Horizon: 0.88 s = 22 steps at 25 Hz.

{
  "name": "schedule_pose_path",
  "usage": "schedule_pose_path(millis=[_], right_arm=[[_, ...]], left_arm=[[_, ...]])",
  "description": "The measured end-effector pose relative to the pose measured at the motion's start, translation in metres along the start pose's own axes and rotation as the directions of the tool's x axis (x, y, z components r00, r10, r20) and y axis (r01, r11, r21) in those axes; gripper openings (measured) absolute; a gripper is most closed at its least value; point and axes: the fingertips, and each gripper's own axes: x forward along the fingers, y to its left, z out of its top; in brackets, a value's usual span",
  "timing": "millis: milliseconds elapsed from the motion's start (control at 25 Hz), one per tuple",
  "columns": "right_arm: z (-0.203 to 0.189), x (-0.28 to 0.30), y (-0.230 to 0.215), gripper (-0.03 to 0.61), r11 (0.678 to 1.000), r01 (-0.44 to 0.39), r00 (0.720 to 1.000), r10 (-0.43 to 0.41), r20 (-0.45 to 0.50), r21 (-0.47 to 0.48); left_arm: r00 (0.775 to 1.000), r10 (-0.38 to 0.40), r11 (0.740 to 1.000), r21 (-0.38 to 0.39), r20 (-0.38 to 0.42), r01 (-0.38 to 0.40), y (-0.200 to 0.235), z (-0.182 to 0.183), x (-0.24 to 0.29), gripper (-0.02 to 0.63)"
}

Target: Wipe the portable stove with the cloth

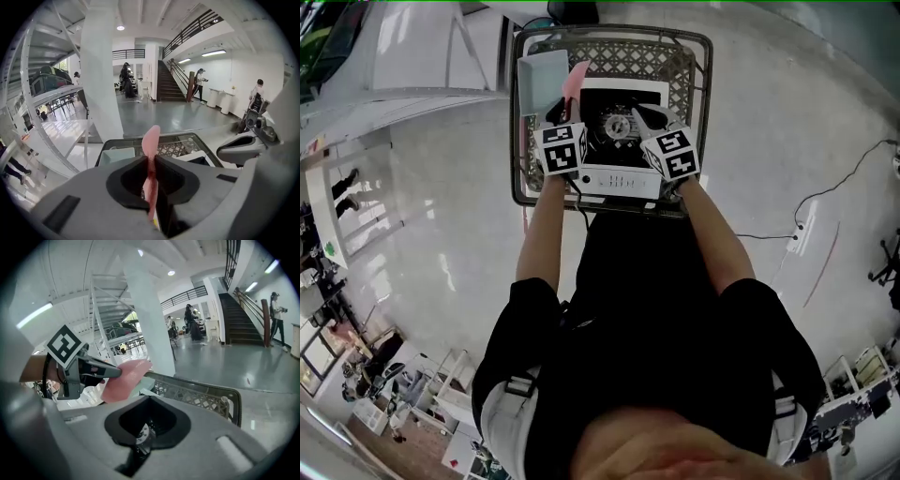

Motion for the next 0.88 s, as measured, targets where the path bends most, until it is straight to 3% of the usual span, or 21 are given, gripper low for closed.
schedule_pose_path(millis=[200, 480, 880], right_arm=[[-0.005, 0.009, -0.013, 0.003, 0.998, 0.05, 0.999, -0.05, -0.008, 0.048], [-0.02, 0.014, -0.024, 0.003, 0.985, 0.129, 0.992, -0.126, -0.033, 0.118], [-0.045, 0.004, -0.034, 0.003, 0.968, 0.173, 0.985, -0.167, -0.05, 0.181]], left_arm=[[0.999, 0.024, 0.999, 0.028, -0.046, -0.022, 0.017, -0.006, 0.039, 0.046], [0.987, -0.066, 0.994, 0.08, -0.144, 0.078, -0.002, -0.032, 0.083, 0.048], [0.981, -0.122, 0.99, 0.058, -0.152, 0.132, -0.03, -0.037, 0.095, 0.048]])
